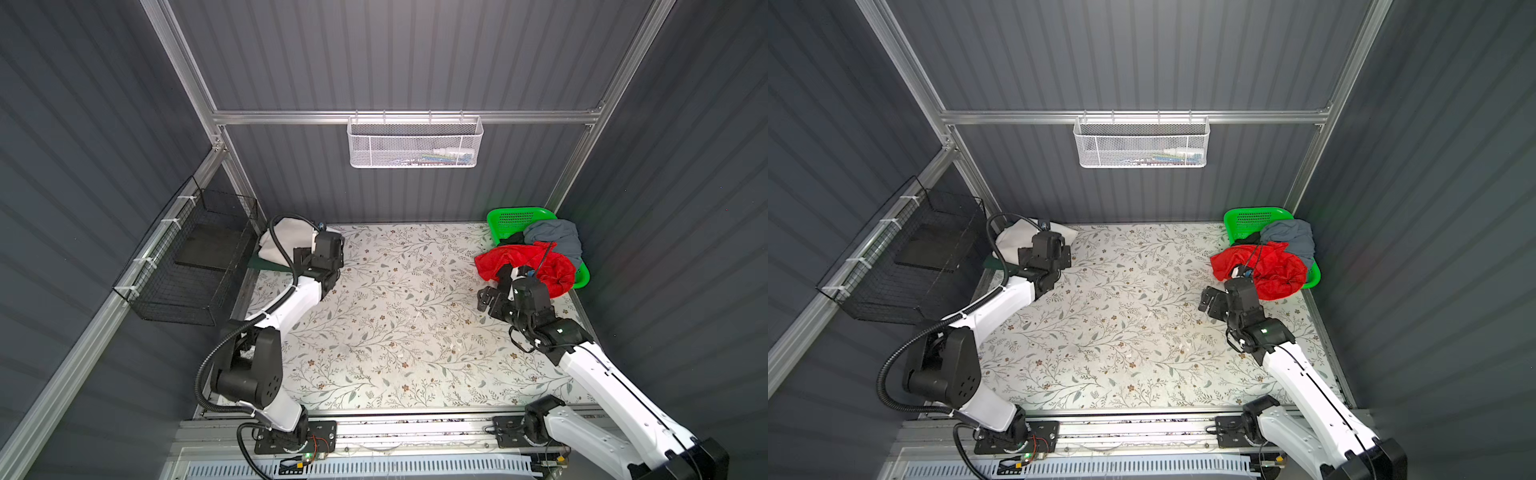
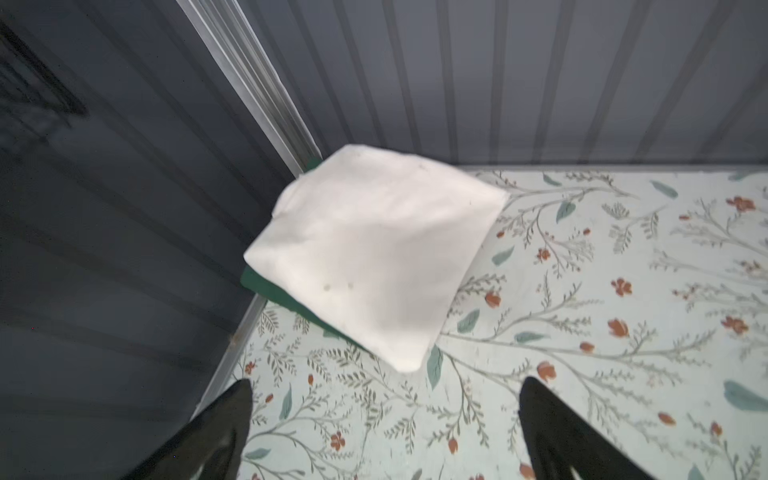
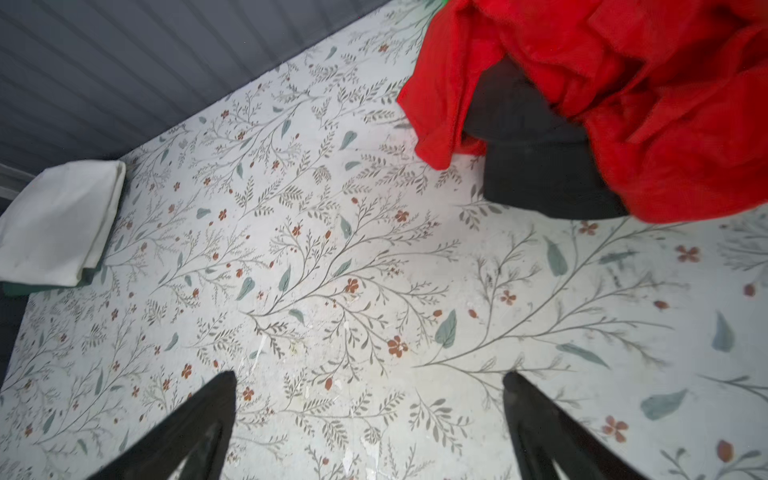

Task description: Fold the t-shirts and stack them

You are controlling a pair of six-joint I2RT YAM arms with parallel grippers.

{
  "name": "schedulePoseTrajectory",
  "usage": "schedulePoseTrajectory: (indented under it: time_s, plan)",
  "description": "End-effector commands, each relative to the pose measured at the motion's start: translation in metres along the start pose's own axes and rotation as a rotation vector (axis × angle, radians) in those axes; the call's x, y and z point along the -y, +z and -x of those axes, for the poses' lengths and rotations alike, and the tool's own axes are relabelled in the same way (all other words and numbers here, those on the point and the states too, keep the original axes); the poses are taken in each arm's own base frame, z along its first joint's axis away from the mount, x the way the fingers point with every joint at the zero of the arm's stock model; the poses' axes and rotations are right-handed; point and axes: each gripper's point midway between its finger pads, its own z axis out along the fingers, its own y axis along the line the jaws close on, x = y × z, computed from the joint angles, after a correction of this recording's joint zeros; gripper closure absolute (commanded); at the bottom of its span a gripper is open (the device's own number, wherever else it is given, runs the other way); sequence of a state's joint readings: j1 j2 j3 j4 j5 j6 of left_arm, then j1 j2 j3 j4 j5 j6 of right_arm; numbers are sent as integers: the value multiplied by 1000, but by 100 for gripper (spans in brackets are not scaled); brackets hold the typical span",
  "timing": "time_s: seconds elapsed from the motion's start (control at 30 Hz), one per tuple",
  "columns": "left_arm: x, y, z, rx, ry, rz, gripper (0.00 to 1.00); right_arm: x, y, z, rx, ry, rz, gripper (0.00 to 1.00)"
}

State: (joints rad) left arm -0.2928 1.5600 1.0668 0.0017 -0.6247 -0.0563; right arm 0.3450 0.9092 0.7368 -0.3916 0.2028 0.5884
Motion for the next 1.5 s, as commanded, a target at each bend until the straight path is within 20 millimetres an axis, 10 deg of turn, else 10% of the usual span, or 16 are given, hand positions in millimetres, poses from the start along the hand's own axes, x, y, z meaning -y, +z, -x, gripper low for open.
schedulePoseTrajectory:
  time_s: [0.0,0.23,0.67,1.03,1.47]
  plan:
    - [15,-16,17,150,2,-150,0,24,-8,31,189,-2,-126,1]
    - [40,-20,-22,186,18,-302,0,50,-17,60,470,-90,-221,1]
    - [-20,-10,-107,113,-80,-163,0,136,-4,49,532,-38,-507,1]
    - [-17,42,-133,114,-103,-157,0,144,41,41,562,-91,-540,1]
    - [-13,43,-135,97,-95,-186,0,126,80,51,522,-218,-362,1]
